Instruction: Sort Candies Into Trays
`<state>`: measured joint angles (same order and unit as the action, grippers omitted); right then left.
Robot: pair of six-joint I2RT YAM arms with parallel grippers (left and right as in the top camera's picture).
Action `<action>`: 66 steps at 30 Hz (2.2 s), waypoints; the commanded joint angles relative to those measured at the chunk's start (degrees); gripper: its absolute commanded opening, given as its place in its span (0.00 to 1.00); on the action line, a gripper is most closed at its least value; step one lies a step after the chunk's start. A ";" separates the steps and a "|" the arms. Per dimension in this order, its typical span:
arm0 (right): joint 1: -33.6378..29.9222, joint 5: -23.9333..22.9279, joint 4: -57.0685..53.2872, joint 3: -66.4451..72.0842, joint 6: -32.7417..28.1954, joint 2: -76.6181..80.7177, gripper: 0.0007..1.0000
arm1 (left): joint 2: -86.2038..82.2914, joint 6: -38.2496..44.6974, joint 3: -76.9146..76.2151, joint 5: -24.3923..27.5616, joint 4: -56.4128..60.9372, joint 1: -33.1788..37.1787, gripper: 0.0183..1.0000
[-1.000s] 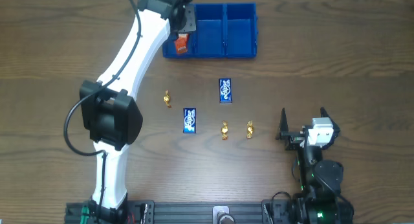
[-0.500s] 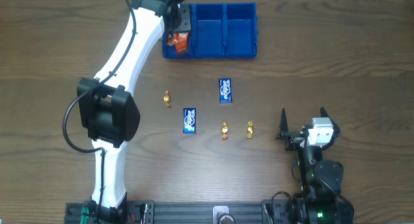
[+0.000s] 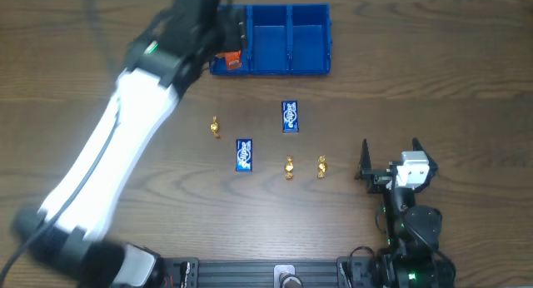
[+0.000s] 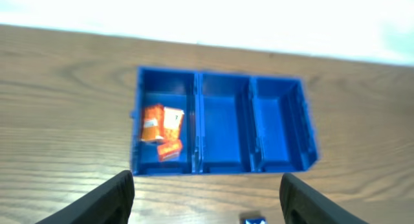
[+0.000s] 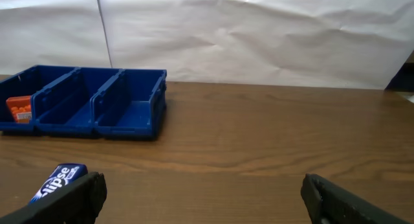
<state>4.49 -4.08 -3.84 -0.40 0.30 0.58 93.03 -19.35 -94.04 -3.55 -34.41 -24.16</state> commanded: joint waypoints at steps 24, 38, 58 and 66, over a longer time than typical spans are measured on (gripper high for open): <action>0.33 -0.26 -0.39 -0.04 -0.79 -0.42 1.00 | -87.58 12.13 87.69 4.68 44.37 21.09 0.96; 0.33 -0.26 -0.39 -0.04 -0.79 -0.42 1.00 | -92.89 12.09 93.79 4.63 31.04 21.22 1.00; 0.33 -0.26 -0.39 -0.04 -0.79 -0.42 1.00 | -92.74 12.09 93.74 4.63 29.92 21.24 1.00; 0.33 0.17 -0.52 -0.04 -0.79 -0.42 1.00 | -92.74 12.09 93.74 4.63 29.92 21.24 1.00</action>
<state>4.49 -4.03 -3.84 -0.40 0.16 0.58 0.62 -7.64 -1.32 1.43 -2.11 -3.20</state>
